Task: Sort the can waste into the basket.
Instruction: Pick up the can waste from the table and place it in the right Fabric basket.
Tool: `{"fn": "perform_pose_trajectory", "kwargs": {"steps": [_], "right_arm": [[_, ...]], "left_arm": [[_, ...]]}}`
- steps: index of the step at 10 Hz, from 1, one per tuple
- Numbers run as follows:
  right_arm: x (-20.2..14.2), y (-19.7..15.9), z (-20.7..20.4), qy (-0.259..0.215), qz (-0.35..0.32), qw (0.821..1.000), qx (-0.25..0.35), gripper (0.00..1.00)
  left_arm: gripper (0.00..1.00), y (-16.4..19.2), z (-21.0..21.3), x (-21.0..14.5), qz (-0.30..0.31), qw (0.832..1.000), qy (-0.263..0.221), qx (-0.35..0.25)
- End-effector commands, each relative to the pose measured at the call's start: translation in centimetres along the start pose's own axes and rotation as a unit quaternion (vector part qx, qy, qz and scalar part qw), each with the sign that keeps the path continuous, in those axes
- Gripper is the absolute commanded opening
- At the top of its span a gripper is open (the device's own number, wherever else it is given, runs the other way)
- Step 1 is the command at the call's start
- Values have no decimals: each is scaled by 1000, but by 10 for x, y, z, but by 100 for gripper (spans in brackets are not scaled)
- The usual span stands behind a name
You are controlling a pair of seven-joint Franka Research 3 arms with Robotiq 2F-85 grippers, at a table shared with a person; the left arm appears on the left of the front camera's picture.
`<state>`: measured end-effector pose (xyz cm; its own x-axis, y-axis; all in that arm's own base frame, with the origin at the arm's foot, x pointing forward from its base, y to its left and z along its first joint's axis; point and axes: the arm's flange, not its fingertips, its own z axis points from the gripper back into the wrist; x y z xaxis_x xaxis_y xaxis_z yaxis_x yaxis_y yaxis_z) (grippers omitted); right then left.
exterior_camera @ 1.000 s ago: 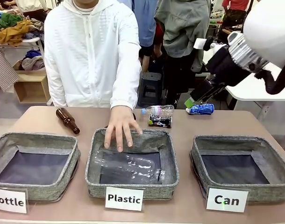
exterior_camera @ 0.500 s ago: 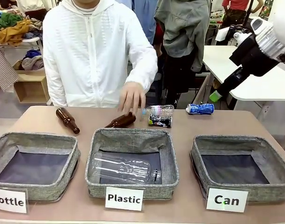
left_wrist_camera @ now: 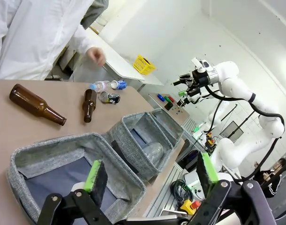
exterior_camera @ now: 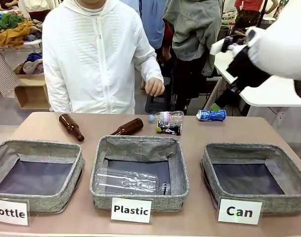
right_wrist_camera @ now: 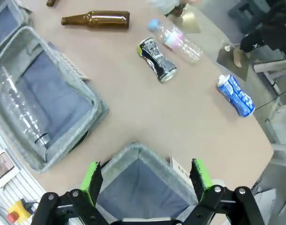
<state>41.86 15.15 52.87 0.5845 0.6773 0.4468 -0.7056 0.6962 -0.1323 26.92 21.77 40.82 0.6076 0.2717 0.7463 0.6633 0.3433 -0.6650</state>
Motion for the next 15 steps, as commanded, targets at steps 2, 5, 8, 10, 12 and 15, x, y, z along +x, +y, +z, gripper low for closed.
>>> {"fn": "perform_pose_trajectory", "kwargs": {"steps": [2, 5, 8, 10, 12, 15], "right_arm": [[72, 6, -45, 66, 113, 989, -65, 100], [115, 15, -80, 86, 170, 981, -25, 100], [102, 20, -79, 73, 157, 984, -29, 100], [109, 3, -94, 75, 155, 984, -38, 100], [132, -38, -142, 81, 189, 978, -23, 100], [146, -65, -200, 123, 206, 971, 16, 100]], "left_arm": [[100, -1, 0, 0, -13, 1000, -9, -7], [100, -1, 0, 0, -13, 1000, -9, -7], [100, -1, 0, 0, -13, 1000, -9, -7], [100, -1, 0, 0, -13, 1000, -9, -7], [100, -1, 0, 0, -13, 1000, -9, -7], [100, -1, 0, 0, -13, 1000, -9, -7]]}}
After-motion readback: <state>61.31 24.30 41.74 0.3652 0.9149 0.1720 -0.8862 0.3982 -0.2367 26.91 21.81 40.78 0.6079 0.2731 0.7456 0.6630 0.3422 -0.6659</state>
